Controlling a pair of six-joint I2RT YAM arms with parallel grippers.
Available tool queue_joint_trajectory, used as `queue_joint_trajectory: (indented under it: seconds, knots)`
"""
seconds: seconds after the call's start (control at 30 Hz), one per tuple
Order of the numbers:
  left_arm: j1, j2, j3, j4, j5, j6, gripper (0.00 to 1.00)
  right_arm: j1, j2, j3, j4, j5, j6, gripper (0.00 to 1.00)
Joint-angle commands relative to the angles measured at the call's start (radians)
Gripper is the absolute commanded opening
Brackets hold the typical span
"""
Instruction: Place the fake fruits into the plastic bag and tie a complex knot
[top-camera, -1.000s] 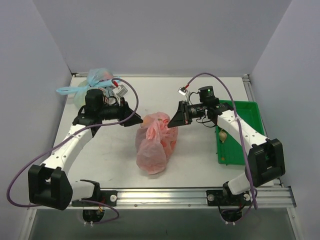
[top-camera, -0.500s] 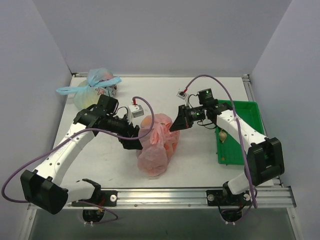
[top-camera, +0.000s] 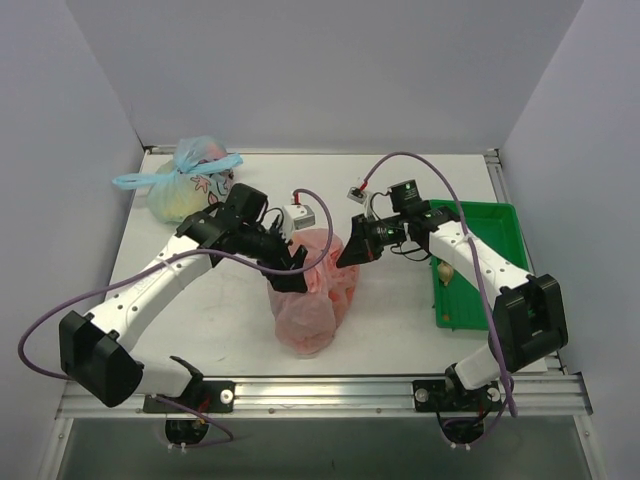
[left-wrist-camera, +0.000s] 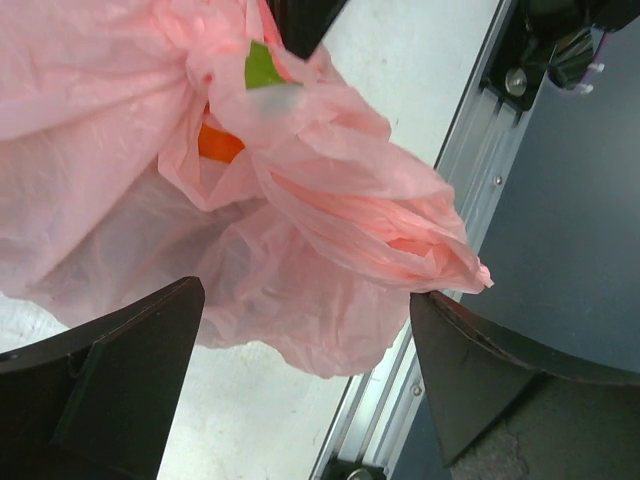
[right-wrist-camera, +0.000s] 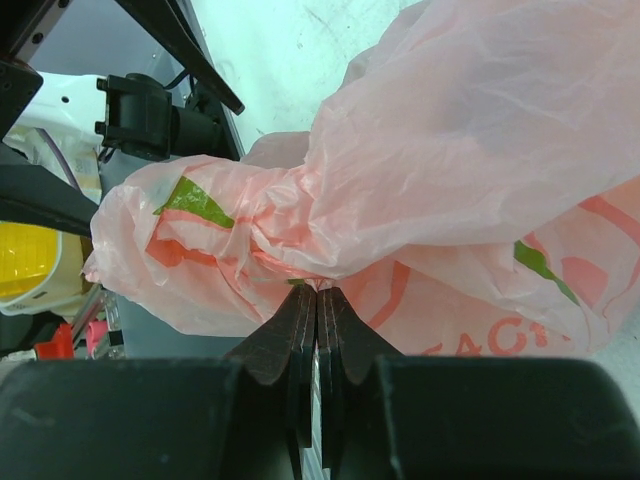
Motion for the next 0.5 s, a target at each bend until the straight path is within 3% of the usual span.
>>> queue_joint_trajectory:
  seconds: [0.0, 0.23, 0.47]
  knots:
    - [-0.009, 0.010, 0.069, 0.098, 0.048, -0.032, 0.96, 0.013, -0.023, 0.023, -0.013, -0.003, -0.021, 0.00]
    - [-0.034, 0.005, 0.051, 0.053, 0.128, 0.003, 0.98, 0.015, -0.013, 0.041, -0.015, 0.008, -0.015, 0.00]
    - [-0.053, -0.027, 0.028, -0.109, 0.145, 0.122, 0.97, 0.015, 0.001, 0.058, -0.018, 0.003, -0.018, 0.00]
